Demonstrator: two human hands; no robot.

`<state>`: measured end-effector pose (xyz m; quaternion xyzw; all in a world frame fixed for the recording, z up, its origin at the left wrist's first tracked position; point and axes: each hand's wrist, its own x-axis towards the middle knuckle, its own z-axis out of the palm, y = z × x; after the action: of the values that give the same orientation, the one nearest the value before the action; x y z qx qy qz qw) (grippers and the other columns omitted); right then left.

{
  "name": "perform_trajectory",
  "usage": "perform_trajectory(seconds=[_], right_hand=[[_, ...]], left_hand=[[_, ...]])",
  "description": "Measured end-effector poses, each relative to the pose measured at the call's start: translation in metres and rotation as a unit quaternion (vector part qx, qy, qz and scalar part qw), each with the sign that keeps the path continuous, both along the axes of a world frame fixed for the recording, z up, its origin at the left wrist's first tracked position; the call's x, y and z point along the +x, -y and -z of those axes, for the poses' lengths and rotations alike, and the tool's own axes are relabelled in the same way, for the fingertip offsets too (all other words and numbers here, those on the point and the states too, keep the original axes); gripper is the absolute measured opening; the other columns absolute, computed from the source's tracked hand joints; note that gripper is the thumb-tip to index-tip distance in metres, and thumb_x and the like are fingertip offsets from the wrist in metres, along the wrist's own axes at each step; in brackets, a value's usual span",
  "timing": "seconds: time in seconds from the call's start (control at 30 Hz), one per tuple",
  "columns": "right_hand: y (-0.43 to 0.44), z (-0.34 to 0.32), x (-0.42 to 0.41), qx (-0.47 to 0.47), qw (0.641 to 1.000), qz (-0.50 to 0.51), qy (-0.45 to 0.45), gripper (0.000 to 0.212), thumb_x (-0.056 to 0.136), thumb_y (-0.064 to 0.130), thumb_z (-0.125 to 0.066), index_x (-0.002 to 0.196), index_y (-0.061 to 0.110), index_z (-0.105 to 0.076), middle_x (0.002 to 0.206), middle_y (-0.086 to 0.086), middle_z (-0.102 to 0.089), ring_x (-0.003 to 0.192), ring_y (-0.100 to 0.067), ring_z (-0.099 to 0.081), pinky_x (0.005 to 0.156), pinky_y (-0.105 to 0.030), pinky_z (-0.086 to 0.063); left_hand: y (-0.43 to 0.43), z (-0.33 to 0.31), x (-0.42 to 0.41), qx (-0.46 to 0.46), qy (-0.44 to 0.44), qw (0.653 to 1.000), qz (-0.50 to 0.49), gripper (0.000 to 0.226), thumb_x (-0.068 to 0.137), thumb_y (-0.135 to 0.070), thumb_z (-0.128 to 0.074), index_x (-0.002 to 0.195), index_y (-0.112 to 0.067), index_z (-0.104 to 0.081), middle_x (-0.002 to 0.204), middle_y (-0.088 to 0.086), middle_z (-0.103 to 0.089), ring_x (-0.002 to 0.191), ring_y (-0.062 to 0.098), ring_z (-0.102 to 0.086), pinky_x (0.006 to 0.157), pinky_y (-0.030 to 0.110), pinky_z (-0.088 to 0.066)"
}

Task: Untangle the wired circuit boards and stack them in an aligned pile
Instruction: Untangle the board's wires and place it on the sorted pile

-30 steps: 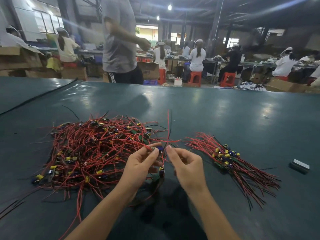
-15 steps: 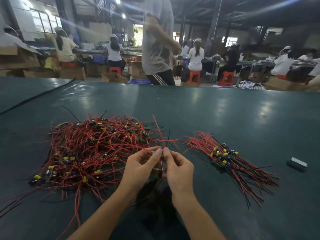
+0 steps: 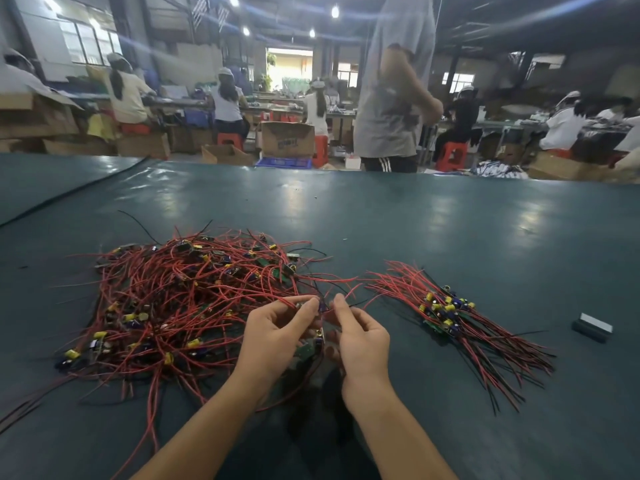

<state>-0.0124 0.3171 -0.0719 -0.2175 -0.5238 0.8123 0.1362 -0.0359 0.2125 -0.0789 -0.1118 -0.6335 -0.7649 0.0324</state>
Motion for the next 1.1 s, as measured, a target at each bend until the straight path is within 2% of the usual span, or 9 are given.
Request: perform_trajectory(seconds=[0.07, 0.13, 0.3, 0.37, 0.5, 0.6, 0.77, 1.0, 1.1], right_hand=[[0.004, 0.001, 0.001, 0.01, 1.0, -0.03, 0.001, 0.022, 0.086, 0.026, -0.076, 0.064, 0.022, -0.077, 0.074, -0.006, -0.072, 0.072, -0.026, -0.06, 0.062, -0.034, -0.048], [0.007, 0.001, 0.002, 0.008, 0.999, -0.041, 0.011, 0.019, 0.085, 0.027, -0.077, 0.067, 0.021, -0.078, 0.075, -0.01, -0.071, 0.072, -0.026, -0.059, 0.067, -0.039, -0.048], [0.003, 0.002, 0.0, -0.011, 0.999, -0.023, 0.045, 0.024, 0.086, 0.022, -0.075, 0.064, 0.014, -0.076, 0.073, -0.012, -0.063, 0.07, -0.025, -0.056, 0.065, -0.036, -0.049], [0.003, 0.001, 0.0, -0.061, 0.997, -0.028, 0.042, 0.018, 0.085, 0.021, -0.075, 0.069, 0.013, -0.077, 0.073, -0.011, -0.065, 0.068, -0.025, -0.058, 0.058, -0.029, -0.049], [0.005, -0.004, 0.0, -0.101, 0.994, -0.035, 0.036, 0.015, 0.085, 0.02, -0.075, 0.074, 0.01, -0.077, 0.068, -0.009, -0.069, 0.059, -0.024, -0.061, 0.053, -0.027, -0.051], [-0.008, -0.009, -0.004, -0.109, 0.993, 0.017, 0.029, 0.01, 0.086, 0.016, -0.073, 0.079, 0.01, -0.073, 0.053, 0.005, -0.06, 0.041, -0.007, -0.045, 0.037, -0.018, -0.036], [-0.037, -0.014, -0.006, -0.111, 0.991, 0.068, 0.022, 0.008, 0.089, 0.016, -0.07, 0.081, 0.013, -0.072, 0.062, 0.006, -0.06, 0.049, -0.006, -0.045, 0.034, -0.017, -0.034], [-0.039, -0.016, -0.004, -0.065, 0.995, 0.065, -0.041, 0.01, 0.089, 0.021, -0.071, 0.08, 0.02, -0.072, 0.073, 0.007, -0.074, 0.063, -0.005, -0.069, 0.041, -0.019, -0.044], [-0.038, -0.019, -0.001, -0.05, 0.994, 0.063, -0.075, 0.01, 0.092, 0.02, -0.068, 0.083, 0.018, -0.071, 0.078, 0.001, -0.076, 0.063, -0.008, -0.07, 0.041, -0.019, -0.045]], left_hand=[[-0.001, 0.001, 0.0, -0.001, -0.003, 1.0, -0.007, 0.009, 0.083, -0.021, -0.071, 0.081, -0.023, -0.079, 0.08, 0.006, -0.076, 0.074, 0.019, -0.074, 0.063, 0.02, -0.056], [-0.001, 0.001, 0.001, -0.021, -0.018, 1.0, -0.014, 0.012, 0.086, -0.014, -0.07, 0.083, -0.022, -0.078, 0.081, 0.004, -0.077, 0.077, 0.019, -0.074, 0.065, 0.021, -0.056], [-0.001, 0.001, 0.003, -0.103, -0.085, 0.99, -0.037, 0.011, 0.088, -0.016, -0.069, 0.091, -0.025, -0.074, 0.084, -0.009, -0.076, 0.08, 0.008, -0.073, 0.068, 0.016, -0.054], [-0.003, -0.001, 0.003, -0.077, -0.064, 0.994, -0.046, 0.011, 0.088, -0.013, -0.069, 0.088, -0.023, -0.076, 0.081, -0.006, -0.076, 0.076, 0.008, -0.073, 0.064, 0.015, -0.053], [-0.007, -0.007, 0.005, 0.075, 0.08, 0.994, -0.019, 0.008, 0.085, -0.013, -0.069, 0.084, -0.011, -0.076, 0.077, 0.006, -0.076, 0.066, 0.011, -0.07, 0.057, 0.017, -0.053], [-0.004, -0.012, 0.002, 0.139, 0.116, 0.983, -0.001, 0.016, 0.078, -0.017, -0.068, 0.084, -0.004, -0.073, 0.071, 0.007, -0.072, 0.061, 0.01, -0.066, 0.057, 0.017, -0.055], [0.0, -0.015, 0.0, 0.136, 0.13, 0.982, 0.02, 0.014, 0.084, -0.012, -0.064, 0.086, 0.0, -0.071, 0.07, 0.009, -0.07, 0.062, 0.012, -0.067, 0.059, 0.017, -0.056], [0.004, -0.017, 0.001, 0.132, 0.123, 0.982, 0.048, 0.024, 0.075, -0.022, -0.065, 0.088, -0.004, -0.073, 0.077, 0.01, -0.073, 0.07, 0.015, -0.07, 0.061, 0.02, -0.056], [0.004, -0.019, 0.002, 0.162, 0.126, 0.977, 0.063, 0.018, 0.074, -0.022, -0.065, 0.077, -0.009, -0.077, 0.082, 0.012, -0.074, 0.076, 0.018, -0.072, 0.059, 0.02, -0.056]])
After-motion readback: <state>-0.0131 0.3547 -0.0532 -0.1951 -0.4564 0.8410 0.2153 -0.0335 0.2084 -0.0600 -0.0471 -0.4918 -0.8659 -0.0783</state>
